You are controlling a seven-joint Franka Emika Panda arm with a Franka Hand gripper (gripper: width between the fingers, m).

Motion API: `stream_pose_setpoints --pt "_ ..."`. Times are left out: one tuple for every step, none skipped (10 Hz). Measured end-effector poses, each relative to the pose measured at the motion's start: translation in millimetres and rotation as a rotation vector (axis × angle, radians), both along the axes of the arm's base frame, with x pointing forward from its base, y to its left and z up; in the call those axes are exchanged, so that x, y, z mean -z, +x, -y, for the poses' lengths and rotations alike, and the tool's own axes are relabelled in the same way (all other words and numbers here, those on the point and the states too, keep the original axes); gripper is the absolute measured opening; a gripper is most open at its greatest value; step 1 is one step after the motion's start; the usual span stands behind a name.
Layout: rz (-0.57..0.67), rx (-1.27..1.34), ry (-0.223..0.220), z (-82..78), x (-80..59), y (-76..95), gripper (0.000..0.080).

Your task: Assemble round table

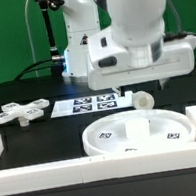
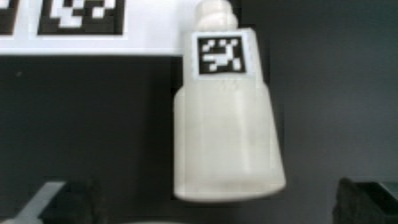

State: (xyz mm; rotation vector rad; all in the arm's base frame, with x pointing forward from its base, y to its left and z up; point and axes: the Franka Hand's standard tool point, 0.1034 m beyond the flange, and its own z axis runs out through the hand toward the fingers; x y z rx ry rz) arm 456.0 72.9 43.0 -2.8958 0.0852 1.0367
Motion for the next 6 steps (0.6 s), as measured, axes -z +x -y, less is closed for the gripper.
stream_pose_setpoints --pt "-0.062 0.018 -0.019 -2.4 3.1 -3.6 0.0648" --pt "-0.130 0.012 -0.014 -2.1 5.6 -8.3 0.0648" --pt "-0.209 0.007 -0.011 -0.8 8.6 -10.6 0.0648" --pt "-0.258 0.004 -0.007 -0.7 14.7 -10.1 0.0648" --pt "-0.274 0.001 -0.004 -1.0 20.6 -10.2 0.0648" --pt "-0.258 -0.003 0.002 -1.1 22.8 -8.2 0.0648"
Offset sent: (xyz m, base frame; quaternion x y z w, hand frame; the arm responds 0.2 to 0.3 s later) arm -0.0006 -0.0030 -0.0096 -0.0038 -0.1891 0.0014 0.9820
